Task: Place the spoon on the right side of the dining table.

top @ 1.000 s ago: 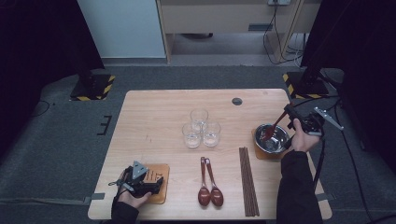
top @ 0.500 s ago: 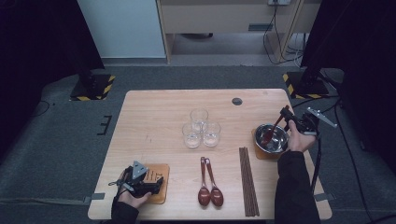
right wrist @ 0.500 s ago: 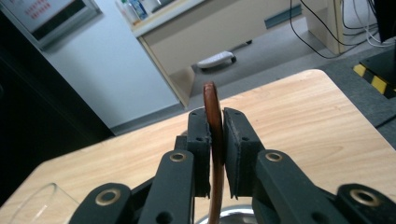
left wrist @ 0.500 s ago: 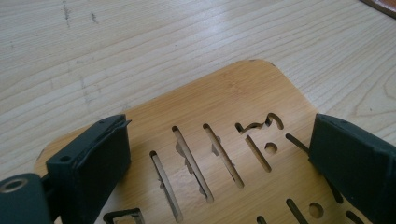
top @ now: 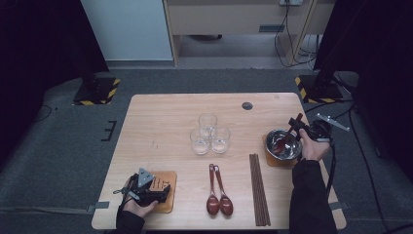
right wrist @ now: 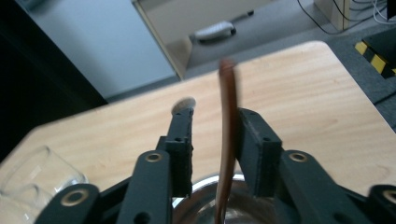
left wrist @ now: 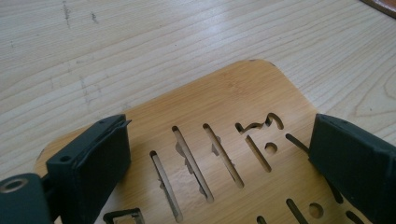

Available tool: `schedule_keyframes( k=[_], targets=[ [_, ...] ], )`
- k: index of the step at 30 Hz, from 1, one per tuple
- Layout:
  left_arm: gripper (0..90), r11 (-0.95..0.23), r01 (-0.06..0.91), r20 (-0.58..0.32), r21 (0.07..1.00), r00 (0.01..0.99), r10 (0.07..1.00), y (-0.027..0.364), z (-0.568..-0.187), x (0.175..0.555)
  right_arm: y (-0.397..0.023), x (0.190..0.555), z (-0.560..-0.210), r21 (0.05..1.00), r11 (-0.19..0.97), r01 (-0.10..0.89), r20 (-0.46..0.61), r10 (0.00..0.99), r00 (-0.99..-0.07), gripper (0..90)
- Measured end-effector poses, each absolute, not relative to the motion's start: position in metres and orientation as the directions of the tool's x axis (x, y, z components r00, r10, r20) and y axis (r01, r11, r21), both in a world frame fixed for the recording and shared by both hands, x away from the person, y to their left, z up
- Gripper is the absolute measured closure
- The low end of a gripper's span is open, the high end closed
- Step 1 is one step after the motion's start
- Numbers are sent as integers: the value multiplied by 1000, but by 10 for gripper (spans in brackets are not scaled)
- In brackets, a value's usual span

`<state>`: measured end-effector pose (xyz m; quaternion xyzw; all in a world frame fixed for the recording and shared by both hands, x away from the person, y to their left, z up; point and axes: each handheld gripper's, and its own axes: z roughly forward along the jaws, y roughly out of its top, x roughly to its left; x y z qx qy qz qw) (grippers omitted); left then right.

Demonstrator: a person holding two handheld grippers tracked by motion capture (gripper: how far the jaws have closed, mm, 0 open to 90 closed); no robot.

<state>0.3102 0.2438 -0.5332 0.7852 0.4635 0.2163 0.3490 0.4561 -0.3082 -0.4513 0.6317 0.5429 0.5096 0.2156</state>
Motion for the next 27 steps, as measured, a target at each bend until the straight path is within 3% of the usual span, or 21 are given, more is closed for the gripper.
schedule_keyframes(
  k=[14, 27],
  targets=[
    [46, -327, 577, 16, 748, 476, 879, 244, -533, 310, -317, 443, -458, 816, -215, 536, 325, 938, -118, 449],
    [46, -326, 577, 16, 749, 476, 879, 244, -533, 310, -327, 430, -470, 805, -129, 579, 248, 960, -130, 383]
  ],
)
